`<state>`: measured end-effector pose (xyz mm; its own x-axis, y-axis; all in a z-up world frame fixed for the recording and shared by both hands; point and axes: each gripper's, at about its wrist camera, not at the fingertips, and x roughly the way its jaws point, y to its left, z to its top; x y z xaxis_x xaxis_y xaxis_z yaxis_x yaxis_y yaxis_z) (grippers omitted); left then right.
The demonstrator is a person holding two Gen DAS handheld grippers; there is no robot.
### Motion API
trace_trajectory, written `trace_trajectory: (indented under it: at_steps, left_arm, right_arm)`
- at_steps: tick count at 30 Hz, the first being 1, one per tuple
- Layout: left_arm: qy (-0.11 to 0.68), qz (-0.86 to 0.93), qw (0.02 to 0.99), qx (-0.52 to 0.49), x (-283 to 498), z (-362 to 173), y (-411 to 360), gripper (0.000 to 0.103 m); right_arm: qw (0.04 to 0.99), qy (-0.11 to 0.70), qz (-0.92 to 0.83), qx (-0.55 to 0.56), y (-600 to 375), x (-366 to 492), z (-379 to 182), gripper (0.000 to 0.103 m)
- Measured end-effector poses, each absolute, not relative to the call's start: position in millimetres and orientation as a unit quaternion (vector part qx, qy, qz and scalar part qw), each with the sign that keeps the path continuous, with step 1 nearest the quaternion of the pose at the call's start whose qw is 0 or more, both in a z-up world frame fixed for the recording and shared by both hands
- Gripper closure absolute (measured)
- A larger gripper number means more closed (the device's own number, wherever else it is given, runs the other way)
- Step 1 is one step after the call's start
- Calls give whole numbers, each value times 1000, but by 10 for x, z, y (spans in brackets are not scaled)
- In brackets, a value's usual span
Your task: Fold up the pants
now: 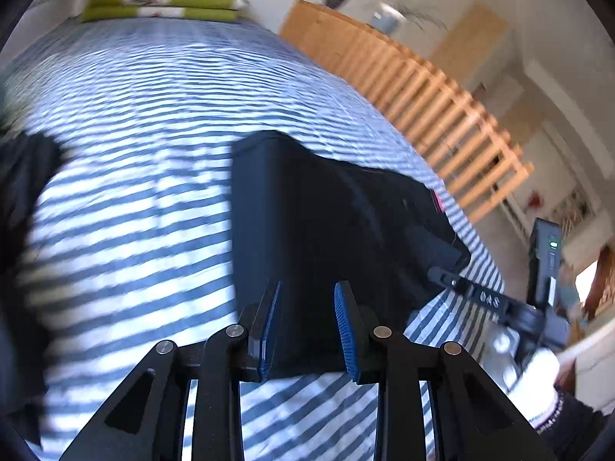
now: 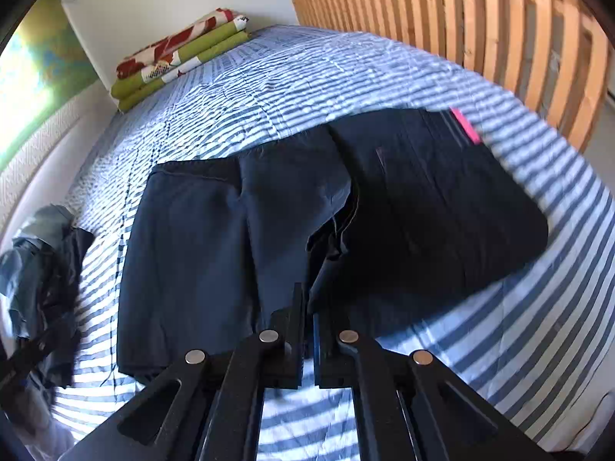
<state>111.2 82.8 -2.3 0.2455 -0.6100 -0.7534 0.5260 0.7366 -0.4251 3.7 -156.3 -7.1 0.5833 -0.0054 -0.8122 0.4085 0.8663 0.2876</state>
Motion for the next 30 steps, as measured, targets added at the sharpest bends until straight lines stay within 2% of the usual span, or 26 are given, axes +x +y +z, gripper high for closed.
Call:
trace_trajectory:
  at_steps: [6, 10, 11, 12, 14, 18, 22, 25, 30]
  left_arm:
    - [554, -326, 766, 21, 1308, -574, 327, 73]
    - [555, -326, 765, -1, 1343, -719, 380, 73]
    - [555, -325, 765, -5, 1349, -720, 383, 73]
    - [555, -326, 765, -5, 1357, -731, 382, 73]
    - [553, -327, 766, 3, 1364, -727, 380, 73]
    - [549, -330, 768, 12, 1353, -713, 390, 73]
    - [548, -331, 768, 11, 1329, -717, 357, 71]
    - [546, -331, 769, 16, 1301, -714, 334, 70]
    - [547, -336, 766, 10, 1315, -716, 347, 70]
  right_arm:
    - [864, 442, -105, 218, -1544, -58, -184, 100]
    - [864, 437, -60, 242, -1634, -4, -196, 95]
    - [860, 438, -36, 257, -1710, 13, -203, 90]
    - [857, 440, -20, 269, -1765, 26, -214, 76]
    - [847, 445, 0, 290, -1911, 47, -224, 63]
    - [857, 441, -33, 265, -2278, 84, 6, 63]
    - [864, 455, -32, 214, -2499, 533, 217, 63]
    - [856, 486, -26, 177, -2515, 1005, 131, 63]
    - [821, 537, -13, 195, -2582, 1519, -280, 63]
